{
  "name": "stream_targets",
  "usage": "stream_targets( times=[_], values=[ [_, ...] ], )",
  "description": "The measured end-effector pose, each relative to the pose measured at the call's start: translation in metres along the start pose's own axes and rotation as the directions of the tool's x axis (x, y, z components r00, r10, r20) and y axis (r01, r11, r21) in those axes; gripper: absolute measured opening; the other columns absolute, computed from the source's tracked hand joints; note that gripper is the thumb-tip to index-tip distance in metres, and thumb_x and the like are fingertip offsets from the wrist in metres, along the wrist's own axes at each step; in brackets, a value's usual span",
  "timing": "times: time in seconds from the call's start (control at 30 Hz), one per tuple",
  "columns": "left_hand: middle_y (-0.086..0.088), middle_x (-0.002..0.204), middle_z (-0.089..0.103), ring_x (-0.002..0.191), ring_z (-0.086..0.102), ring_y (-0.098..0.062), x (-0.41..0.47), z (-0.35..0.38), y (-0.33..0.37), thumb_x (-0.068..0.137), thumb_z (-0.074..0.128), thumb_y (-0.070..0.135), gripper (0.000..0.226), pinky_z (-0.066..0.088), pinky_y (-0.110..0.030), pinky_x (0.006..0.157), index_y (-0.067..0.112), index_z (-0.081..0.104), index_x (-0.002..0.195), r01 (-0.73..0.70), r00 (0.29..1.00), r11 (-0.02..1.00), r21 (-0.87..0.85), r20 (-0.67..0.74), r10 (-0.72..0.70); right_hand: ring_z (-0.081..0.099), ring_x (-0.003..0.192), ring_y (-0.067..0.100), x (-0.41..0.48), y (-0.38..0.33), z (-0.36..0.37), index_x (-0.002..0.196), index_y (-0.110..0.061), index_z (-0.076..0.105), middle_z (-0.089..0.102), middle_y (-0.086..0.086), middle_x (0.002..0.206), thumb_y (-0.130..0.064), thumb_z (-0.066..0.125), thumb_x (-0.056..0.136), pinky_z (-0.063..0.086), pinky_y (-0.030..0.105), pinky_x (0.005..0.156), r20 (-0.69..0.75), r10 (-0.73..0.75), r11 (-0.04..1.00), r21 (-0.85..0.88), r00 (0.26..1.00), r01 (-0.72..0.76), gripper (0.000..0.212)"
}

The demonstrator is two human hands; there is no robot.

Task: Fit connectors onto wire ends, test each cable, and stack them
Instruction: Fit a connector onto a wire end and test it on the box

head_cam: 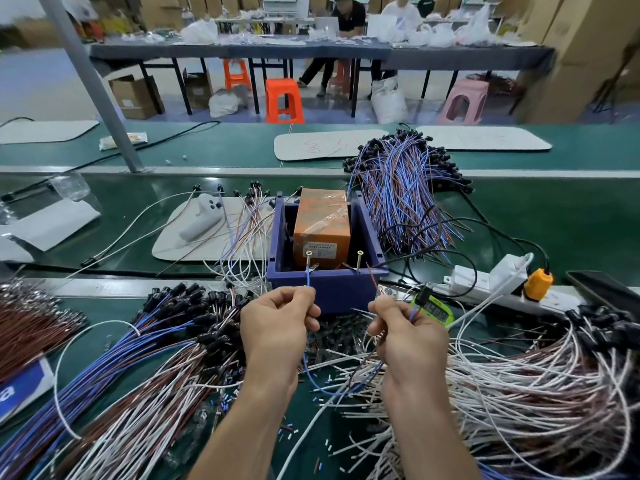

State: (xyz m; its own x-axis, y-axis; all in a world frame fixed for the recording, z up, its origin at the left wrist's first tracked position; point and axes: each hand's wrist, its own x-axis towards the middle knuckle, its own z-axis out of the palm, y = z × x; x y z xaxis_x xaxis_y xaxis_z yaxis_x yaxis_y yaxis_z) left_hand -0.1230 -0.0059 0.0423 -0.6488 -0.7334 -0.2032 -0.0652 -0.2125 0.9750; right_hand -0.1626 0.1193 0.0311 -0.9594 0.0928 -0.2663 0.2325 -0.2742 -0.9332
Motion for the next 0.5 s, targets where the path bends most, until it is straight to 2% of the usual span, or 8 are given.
stream_targets(
  times=[0.13, 0.23, 0.37, 0.43, 0.5],
  values=[
    [-0.007, 0.058, 0.068, 0.044, 0.053, -0.012, 0.001, 0.0, -0.001, 0.089, 0.074, 0.009, 0.028, 0.048, -0.02, 0.046, 0.012, 0.075, 0.061, -0.001, 1.0, 1.0, 0.004, -0.001, 0.001, 0.04, 0.04, 0.007, 0.001, 0.002, 0.003, 0.061, -0.01, 0.069, 0.057, 0.003, 0.051, -0.012, 0.072, 0.092, 0.033, 0.027, 0.054, 0.015, 0.003, 1.0, -0.011, 1.0, -0.002, 0.03],
    [-0.007, 0.057, 0.068, 0.044, 0.053, -0.012, 0.002, 0.0, -0.001, 0.089, 0.074, 0.008, 0.031, 0.048, -0.021, 0.046, 0.014, 0.074, 0.059, 0.001, 1.0, 1.0, -0.001, -0.003, -0.001, 0.037, 0.041, 0.009, 0.0, 0.003, 0.006, 0.056, -0.015, 0.068, 0.055, 0.002, 0.05, -0.01, 0.072, 0.09, 0.033, 0.026, 0.049, 0.063, -0.011, 0.999, -0.051, 0.998, 0.014, 0.035],
    [-0.006, 0.057, 0.068, 0.043, 0.054, -0.012, 0.001, -0.001, -0.001, 0.09, 0.074, 0.007, 0.023, 0.048, -0.02, 0.046, 0.009, 0.075, 0.067, 0.018, 1.0, 1.0, -0.025, -0.016, -0.018, 0.038, 0.045, 0.012, -0.002, 0.002, 0.001, 0.052, -0.018, 0.066, 0.053, 0.002, 0.05, -0.009, 0.071, 0.09, 0.033, 0.022, 0.045, 0.032, -0.017, 1.0, -0.021, 0.999, 0.017, 0.04],
    [-0.006, 0.06, 0.069, 0.045, 0.056, -0.012, -0.002, -0.004, 0.0, 0.091, 0.074, 0.01, 0.024, 0.051, -0.023, 0.049, 0.011, 0.075, 0.067, 0.02, 0.999, 1.0, -0.017, -0.025, -0.021, 0.038, 0.044, 0.011, -0.005, -0.001, -0.005, 0.052, -0.017, 0.065, 0.052, 0.003, 0.05, -0.008, 0.07, 0.092, 0.032, 0.021, 0.044, 0.016, -0.017, 1.0, 0.018, 1.0, 0.017, 0.041],
    [-0.006, 0.063, 0.072, 0.049, 0.06, -0.013, -0.008, -0.007, 0.001, 0.091, 0.075, 0.014, 0.025, 0.055, -0.029, 0.056, 0.015, 0.077, 0.066, 0.008, 1.0, 1.0, 0.014, -0.004, -0.008, 0.034, 0.042, 0.012, -0.013, -0.005, -0.01, 0.053, -0.015, 0.064, 0.05, 0.004, 0.049, -0.005, 0.07, 0.091, 0.029, 0.02, 0.04, 0.073, -0.013, 1.0, 0.028, 0.997, 0.011, 0.039]
  ],
)
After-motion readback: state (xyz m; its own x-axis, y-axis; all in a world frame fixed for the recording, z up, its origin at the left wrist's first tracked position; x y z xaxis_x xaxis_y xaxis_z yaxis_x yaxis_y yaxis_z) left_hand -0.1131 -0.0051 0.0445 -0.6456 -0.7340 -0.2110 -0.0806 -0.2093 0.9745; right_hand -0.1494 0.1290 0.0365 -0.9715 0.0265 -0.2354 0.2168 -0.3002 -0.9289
